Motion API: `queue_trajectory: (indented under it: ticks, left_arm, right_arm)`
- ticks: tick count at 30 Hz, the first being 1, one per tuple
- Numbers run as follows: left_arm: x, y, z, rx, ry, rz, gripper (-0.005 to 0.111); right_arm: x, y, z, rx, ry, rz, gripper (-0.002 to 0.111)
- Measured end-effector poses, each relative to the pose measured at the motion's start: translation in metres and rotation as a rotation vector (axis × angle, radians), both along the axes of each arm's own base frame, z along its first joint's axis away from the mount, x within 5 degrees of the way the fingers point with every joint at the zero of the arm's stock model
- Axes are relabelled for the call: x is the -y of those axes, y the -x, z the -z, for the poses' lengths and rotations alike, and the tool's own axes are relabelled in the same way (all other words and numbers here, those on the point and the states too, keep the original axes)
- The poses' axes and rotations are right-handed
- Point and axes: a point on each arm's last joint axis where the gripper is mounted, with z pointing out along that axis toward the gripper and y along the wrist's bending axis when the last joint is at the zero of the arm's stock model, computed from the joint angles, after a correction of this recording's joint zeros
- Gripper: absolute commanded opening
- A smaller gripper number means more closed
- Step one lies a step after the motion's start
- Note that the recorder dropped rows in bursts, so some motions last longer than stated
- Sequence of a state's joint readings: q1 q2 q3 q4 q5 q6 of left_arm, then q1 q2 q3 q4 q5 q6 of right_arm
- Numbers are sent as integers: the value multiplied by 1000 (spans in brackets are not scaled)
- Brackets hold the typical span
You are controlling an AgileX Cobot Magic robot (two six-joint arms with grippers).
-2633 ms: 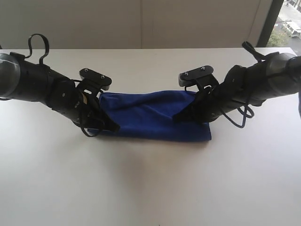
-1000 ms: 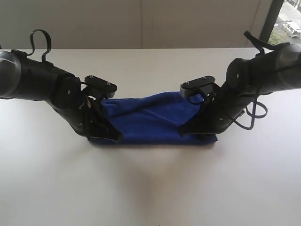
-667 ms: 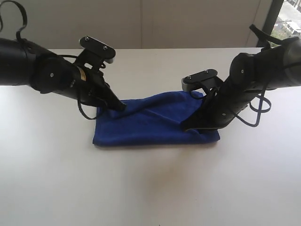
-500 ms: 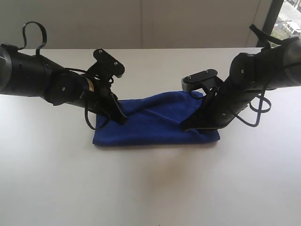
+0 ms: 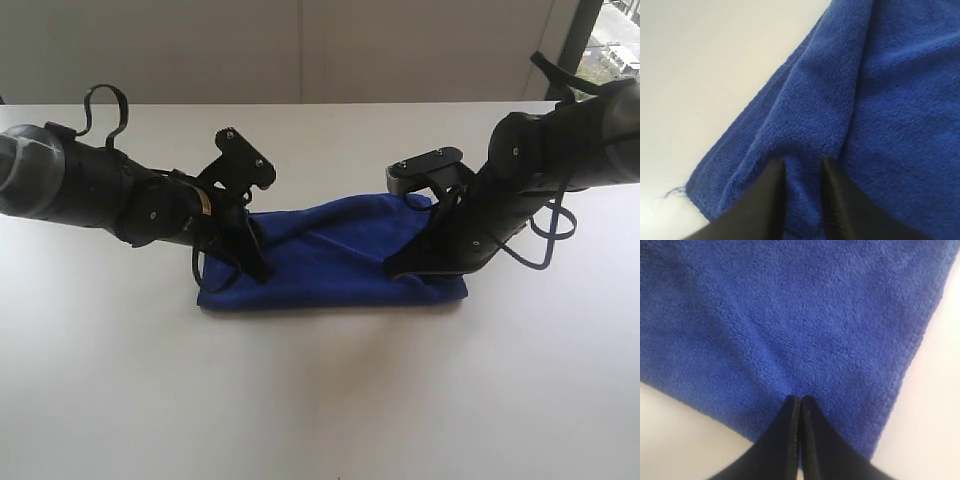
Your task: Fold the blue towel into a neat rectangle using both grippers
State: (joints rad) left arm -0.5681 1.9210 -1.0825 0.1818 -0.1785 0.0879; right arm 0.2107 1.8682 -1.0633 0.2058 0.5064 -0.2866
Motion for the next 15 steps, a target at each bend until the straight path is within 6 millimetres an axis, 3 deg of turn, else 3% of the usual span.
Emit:
queue_trajectory:
  ticks: [2, 5, 9, 15]
  left_arm:
    - [-4, -5, 0, 18, 11, -13, 0]
    - [-16, -13, -1, 19, 34, -66, 0]
    - [-17, -17, -5, 18, 67, -102, 0]
    - [-19, -41, -31, 106, 200, -183, 0]
  right_arm:
    - [0, 0, 0, -2, 0, 0, 0]
    - [0, 0, 0, -5, 0, -1, 0]
    - [0, 0, 0, -5, 0, -1, 0]
    - [0, 0, 0, -5, 0, -1, 0]
